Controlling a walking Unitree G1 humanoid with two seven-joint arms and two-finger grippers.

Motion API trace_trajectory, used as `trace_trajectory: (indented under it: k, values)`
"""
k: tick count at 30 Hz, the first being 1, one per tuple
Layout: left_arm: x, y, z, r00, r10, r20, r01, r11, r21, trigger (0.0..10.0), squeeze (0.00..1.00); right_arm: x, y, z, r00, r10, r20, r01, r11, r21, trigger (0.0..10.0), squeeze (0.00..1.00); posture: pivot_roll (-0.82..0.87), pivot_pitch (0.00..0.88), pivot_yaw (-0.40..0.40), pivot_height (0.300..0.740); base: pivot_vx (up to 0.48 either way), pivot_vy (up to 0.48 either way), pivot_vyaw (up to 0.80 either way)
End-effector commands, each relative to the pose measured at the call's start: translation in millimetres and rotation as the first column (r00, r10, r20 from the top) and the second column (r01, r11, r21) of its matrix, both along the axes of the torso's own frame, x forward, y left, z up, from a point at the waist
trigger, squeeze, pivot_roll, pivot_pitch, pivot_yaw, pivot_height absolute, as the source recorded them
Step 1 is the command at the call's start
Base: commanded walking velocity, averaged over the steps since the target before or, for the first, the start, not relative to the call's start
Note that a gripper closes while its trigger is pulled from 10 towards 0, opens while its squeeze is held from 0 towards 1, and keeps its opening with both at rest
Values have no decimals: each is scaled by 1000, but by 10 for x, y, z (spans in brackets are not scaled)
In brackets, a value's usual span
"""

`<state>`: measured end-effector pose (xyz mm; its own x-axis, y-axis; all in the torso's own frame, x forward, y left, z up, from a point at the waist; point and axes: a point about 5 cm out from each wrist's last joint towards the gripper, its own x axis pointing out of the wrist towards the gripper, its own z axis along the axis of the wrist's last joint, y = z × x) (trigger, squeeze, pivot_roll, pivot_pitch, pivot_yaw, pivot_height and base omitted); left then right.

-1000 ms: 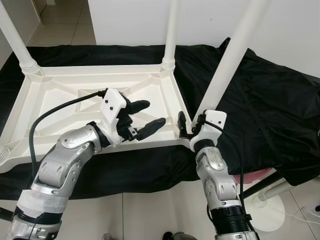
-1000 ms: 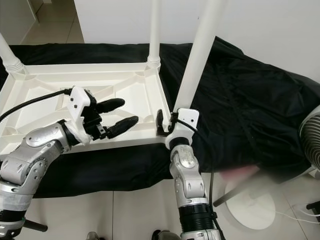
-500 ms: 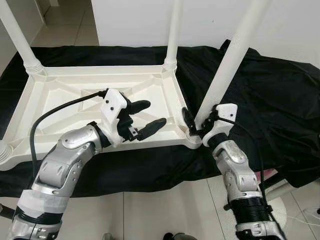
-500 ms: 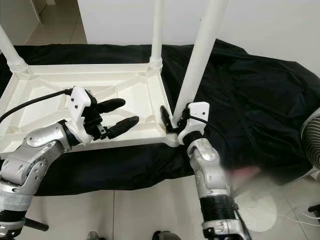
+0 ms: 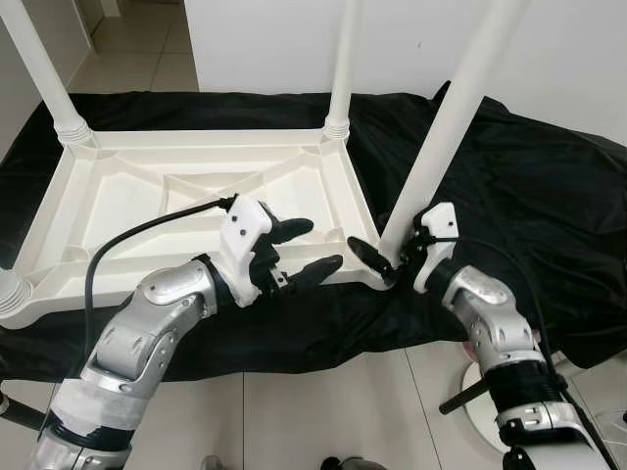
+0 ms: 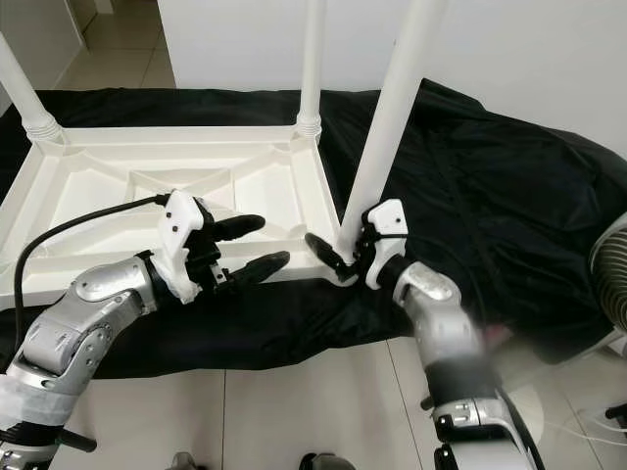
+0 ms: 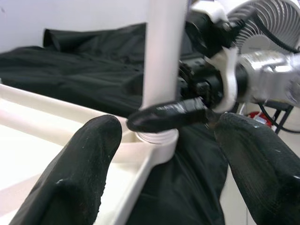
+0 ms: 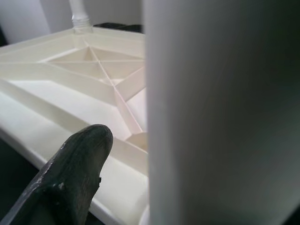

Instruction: Building children table

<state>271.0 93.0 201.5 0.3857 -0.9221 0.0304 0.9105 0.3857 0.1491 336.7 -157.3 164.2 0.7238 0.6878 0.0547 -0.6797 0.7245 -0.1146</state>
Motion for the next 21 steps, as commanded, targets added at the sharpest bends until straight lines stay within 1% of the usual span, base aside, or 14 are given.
trace_trajectory:
  k: [1,2,3,4,5,6,7,8,9,10,13,14,17,21]
  values:
    - [-56,-54,-25,999,-37,0,37,999,13,10000,0,21,-58,-41,1000,16,-12,-16,1000,-24,9451,0,-20,86,-31,740,0,0,0]
    - [-65,-65,-39,999,-38,-6,38,999,15,10000,0,39,-92,-44,1000,16,-11,-16,999,-34,8039,0,-20,86,-31,740,0,0,0]
    - [-65,-65,-39,999,-38,-6,38,999,15,10000,0,39,-92,-44,1000,16,-11,-16,999,-34,8039,0,-20,86,-31,740,0,0,0]
    - [-73,-70,-46,999,-39,-9,39,999,16,10000,0,48,-112,-43,1000,15,-9,-15,999,-38,5686,0,-18,90,-31,740,0,0,0]
    - [-80,-74,-53,999,-40,-11,40,999,18,10000,0,55,-129,-38,1000,14,-7,-14,999,-41,5686,0,-18,91,-31,740,0,0,0]
    - [-83,-74,-57,999,-40,-12,41,999,19,10000,0,60,-145,-33,1000,15,-6,-15,999,-43,4784,0,-18,92,-31,740,0,0,0]
    - [-85,-74,-57,999,-41,-13,41,999,20,10000,0,62,-154,-30,1000,15,-6,-15,999,-44,4784,0,-18,92,-31,740,0,0,0]
    - [-83,-72,-59,999,-39,-12,39,999,22,10000,0,65,-173,-29,1000,7,-5,-7,999,-46,2784,0,-17,94,-30,740,0,0,0]
    - [-83,-72,-59,999,-39,-12,39,999,22,10000,0,65,-173,-29,1000,7,-5,-7,999,-46,2784,0,-17,94,-30,740,0,0,0]
    - [-79,-68,-59,999,-35,-9,35,999,24,10000,0,70,-198,-31,1000,3,-5,-4,999,-47,1216,0,-17,95,-30,740,0,0,0]
    - [-76,-67,-58,999,-33,-9,33,999,25,10000,0,71,-206,-32,1000,4,-5,-4,999,-47,1216,0,-17,95,-30,740,0,0,0]
    - [-76,-66,-60,999,-32,-8,32,999,27,10000,0,75,-232,-53,1000,4,-9,-4,999,-44,0,0,-18,96,-28,740,0,0,0]
    - [-84,-62,-65,999,-34,-9,35,999,30,10000,0,69,-272,-100,1000,-6,-19,6,999,-35,0,0,-21,97,-24,740,0,0,0]
    - [-85,-61,-64,999,-35,-9,35,999,32,10000,0,59,-280,-119,1000,-14,-26,13,1000,-25,0,0,-22,97,-23,740,0,0,0]
